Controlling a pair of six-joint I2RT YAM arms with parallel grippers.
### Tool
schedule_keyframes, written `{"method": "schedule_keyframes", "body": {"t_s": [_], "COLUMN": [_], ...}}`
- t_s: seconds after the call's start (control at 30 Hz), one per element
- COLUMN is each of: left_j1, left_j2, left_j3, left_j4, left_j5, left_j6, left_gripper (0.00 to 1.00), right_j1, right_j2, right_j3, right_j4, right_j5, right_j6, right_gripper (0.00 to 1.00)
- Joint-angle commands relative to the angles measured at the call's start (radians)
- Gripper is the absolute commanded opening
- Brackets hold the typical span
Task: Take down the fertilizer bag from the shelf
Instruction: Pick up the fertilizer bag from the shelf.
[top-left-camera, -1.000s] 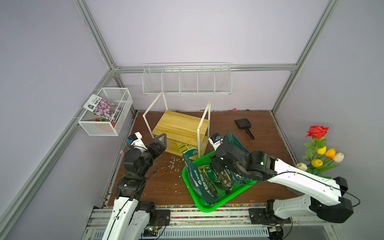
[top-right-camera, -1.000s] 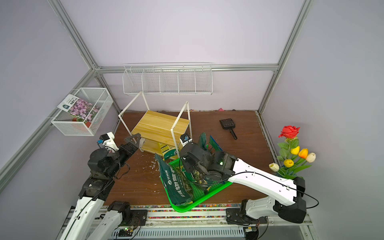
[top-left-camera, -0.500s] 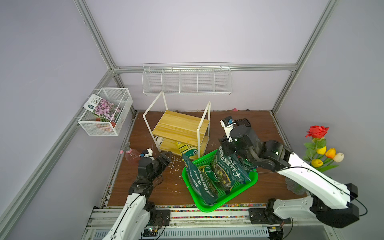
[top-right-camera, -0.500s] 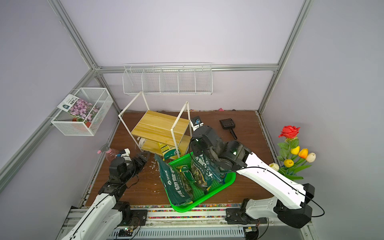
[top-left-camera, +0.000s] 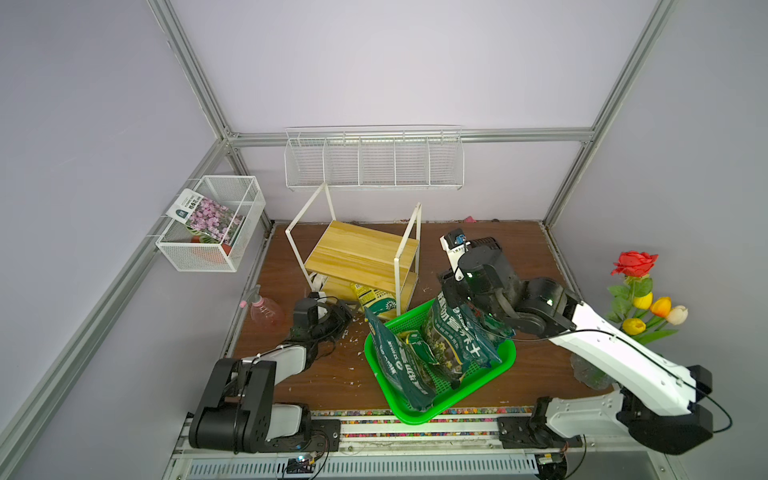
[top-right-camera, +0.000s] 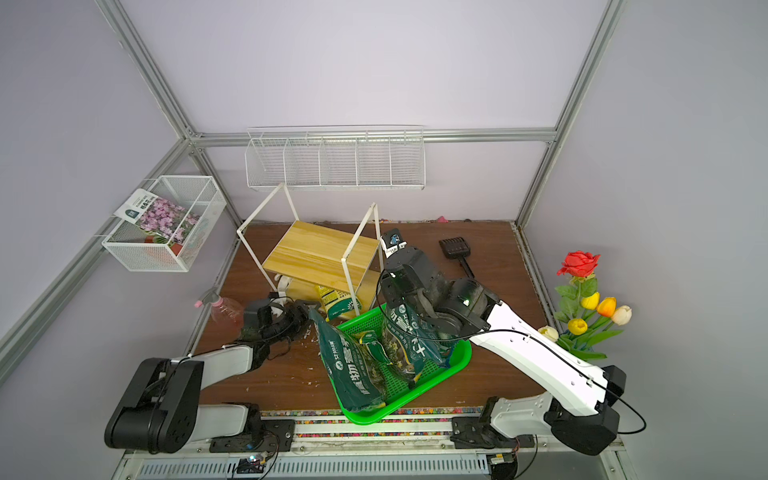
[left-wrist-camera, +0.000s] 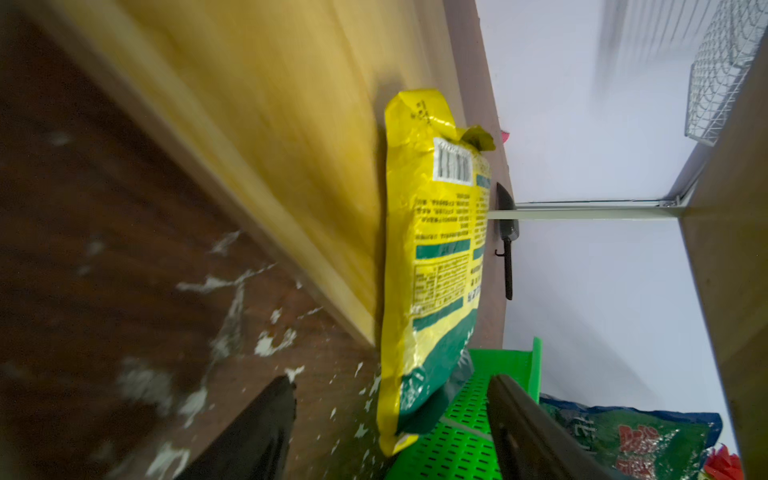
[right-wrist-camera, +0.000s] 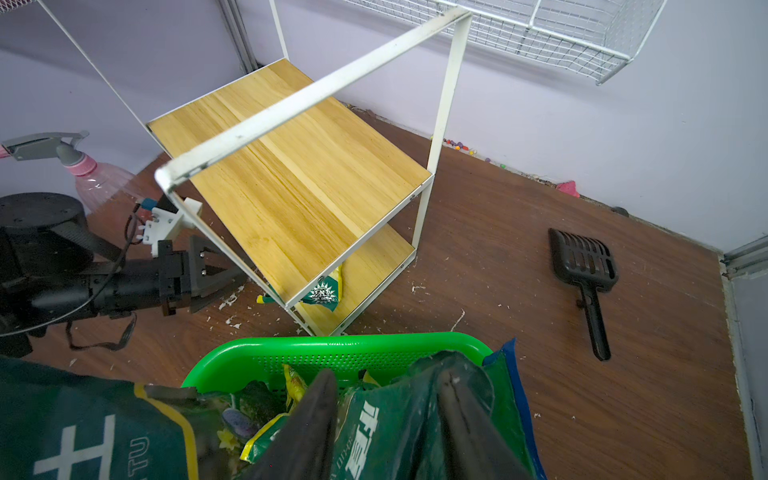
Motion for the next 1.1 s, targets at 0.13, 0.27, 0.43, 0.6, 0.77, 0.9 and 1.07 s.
{"method": "schedule_keyframes", "body": {"t_s": [0.13,0.27,0.43,0.6,0.77,0.9,1.07], "left_j1": [-0.004,-0.034,-0.056,-0.055,-0.063,-0.07,-0.078], "left_j2": [0.054,0.078,0.156,0.238,0.313,0.313,0.296], "left_j3": [0.035,0.028,0.012,0.017,0.026,0.016,0.008], "left_j4": [0.111,0.111,0.225,0.363,0.465,0.455,0.437], "left_j5": [0.043,0.031,0.045,0.064,0.095,0.085,0.081], "left_j6": [-0.004,0.003,-0.036,-0.089,-0.157,-0.152,-0.147], "left_gripper": [0.8,0.8,0.77,0.72,0.64,0.64,0.63], "right_j1": [-0.005,-0.005,-0.006,-0.006,-0.006,-0.006,-0.005], "right_j2": [0.007,0.009,0.005,0.012,0.002,-0.008,-0.006], "right_j3": [0.011,0.011,0.009,0.002,-0.015,-0.017,-0.023], "right_j4": [0.01,0.017,0.028,0.014,0.013,0.015,0.015], "right_j5": [0.022,0.029,0.026,-0.004,0.007,0.02,0.028], "right_j6": [-0.011,-0.015,-0.016,-0.001,0.004,0.0,-0.004], "right_gripper": [0.45,0.45,0.45,0.45,0.45,0.45,0.45]}}
